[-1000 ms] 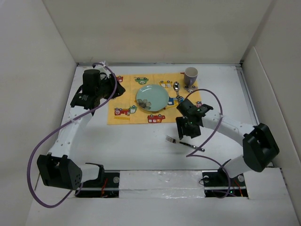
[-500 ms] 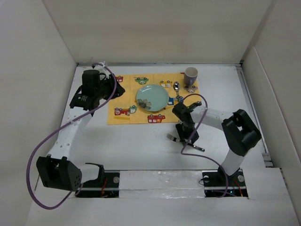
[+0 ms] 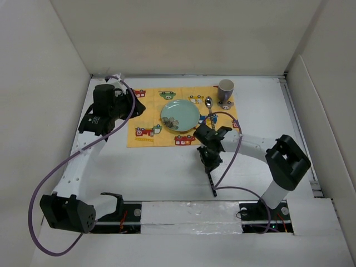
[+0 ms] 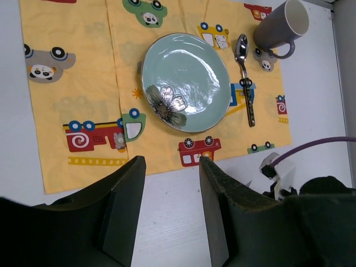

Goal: Set the dinner table for one person

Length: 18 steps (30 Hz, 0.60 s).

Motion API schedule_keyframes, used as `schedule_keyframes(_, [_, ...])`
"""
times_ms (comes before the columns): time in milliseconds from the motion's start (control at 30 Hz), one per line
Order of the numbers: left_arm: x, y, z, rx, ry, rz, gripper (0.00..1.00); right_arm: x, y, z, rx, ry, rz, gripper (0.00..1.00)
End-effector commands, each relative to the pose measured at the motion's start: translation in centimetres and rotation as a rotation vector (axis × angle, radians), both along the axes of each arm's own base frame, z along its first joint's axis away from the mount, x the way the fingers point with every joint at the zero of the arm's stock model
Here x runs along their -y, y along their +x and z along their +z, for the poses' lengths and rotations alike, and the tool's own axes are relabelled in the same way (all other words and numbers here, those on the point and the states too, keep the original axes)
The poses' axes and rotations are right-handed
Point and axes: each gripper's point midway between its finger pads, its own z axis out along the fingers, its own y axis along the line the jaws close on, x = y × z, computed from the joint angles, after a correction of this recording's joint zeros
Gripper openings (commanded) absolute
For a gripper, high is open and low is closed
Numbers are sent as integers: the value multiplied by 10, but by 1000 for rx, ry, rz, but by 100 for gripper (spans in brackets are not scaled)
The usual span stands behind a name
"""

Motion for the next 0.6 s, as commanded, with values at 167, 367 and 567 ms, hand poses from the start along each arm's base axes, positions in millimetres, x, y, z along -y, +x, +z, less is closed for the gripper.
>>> schedule_keyframes(167, [-5,-7,35,88,-20,31,40,-118,77,117,263,377,-35,0])
schedule_keyframes(367, [-2,-17,85,183,-88,37,40,-211,168,141,324,404,-8,0])
schedule_keyframes(567, [3,-19,70,146,-98,7,40,-251,200,139,337,506,-46,0])
